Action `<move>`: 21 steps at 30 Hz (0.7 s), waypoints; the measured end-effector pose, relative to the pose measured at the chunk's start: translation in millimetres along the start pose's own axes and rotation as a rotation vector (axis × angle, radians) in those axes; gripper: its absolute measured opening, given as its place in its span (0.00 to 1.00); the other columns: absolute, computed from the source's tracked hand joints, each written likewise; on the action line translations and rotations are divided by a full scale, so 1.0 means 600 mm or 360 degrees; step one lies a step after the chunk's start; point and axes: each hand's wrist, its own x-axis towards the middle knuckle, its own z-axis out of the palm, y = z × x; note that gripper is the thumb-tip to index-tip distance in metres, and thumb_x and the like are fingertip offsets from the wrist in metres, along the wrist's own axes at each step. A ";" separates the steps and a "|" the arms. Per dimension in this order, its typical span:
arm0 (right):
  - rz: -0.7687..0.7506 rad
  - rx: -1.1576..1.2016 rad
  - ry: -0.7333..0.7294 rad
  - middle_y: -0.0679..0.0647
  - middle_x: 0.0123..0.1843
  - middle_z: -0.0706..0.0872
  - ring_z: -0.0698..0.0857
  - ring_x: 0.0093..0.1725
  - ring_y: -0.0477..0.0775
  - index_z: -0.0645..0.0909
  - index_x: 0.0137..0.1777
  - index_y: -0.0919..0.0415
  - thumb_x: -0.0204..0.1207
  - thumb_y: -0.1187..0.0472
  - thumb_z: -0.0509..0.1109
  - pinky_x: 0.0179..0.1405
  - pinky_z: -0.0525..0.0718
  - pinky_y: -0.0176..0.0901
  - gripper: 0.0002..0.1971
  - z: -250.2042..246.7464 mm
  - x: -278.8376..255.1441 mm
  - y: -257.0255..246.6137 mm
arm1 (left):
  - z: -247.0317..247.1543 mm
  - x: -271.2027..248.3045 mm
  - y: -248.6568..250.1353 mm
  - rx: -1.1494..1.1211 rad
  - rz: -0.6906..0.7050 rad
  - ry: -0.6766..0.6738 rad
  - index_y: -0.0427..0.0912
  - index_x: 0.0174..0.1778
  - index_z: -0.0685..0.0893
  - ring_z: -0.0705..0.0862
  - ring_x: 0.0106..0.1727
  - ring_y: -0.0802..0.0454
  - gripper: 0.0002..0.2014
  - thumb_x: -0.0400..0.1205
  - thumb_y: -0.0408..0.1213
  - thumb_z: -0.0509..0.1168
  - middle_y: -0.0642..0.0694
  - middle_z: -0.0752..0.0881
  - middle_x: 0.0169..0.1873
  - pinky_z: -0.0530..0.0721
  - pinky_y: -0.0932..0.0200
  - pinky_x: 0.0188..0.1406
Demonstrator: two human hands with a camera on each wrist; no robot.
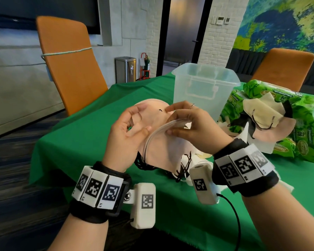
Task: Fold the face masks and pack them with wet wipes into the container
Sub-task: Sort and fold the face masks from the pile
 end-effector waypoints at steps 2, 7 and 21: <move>0.0013 -0.0120 -0.0008 0.52 0.55 0.79 0.78 0.57 0.56 0.85 0.41 0.55 0.67 0.65 0.77 0.60 0.74 0.44 0.07 0.006 0.004 0.000 | 0.000 -0.001 0.000 -0.0008 0.0002 -0.0017 0.50 0.56 0.79 0.80 0.59 0.54 0.23 0.75 0.17 0.67 0.45 0.83 0.57 0.79 0.69 0.58; 0.0025 -0.0126 -0.0026 0.53 0.42 0.81 0.79 0.41 0.49 0.86 0.43 0.57 0.68 0.65 0.77 0.44 0.75 0.40 0.06 0.002 0.003 -0.001 | -0.002 -0.001 -0.002 -0.0017 -0.0008 0.0011 0.46 0.58 0.79 0.81 0.59 0.55 0.23 0.75 0.16 0.66 0.45 0.83 0.56 0.80 0.71 0.56; 0.0146 0.0437 0.0288 0.41 0.25 0.83 0.78 0.29 0.37 0.80 0.34 0.56 0.69 0.74 0.73 0.33 0.76 0.30 0.12 -0.042 -0.006 0.015 | -0.019 0.010 -0.008 -0.0090 -0.0043 0.0282 0.55 0.54 0.81 0.83 0.56 0.53 0.13 0.77 0.34 0.65 0.48 0.85 0.55 0.82 0.60 0.54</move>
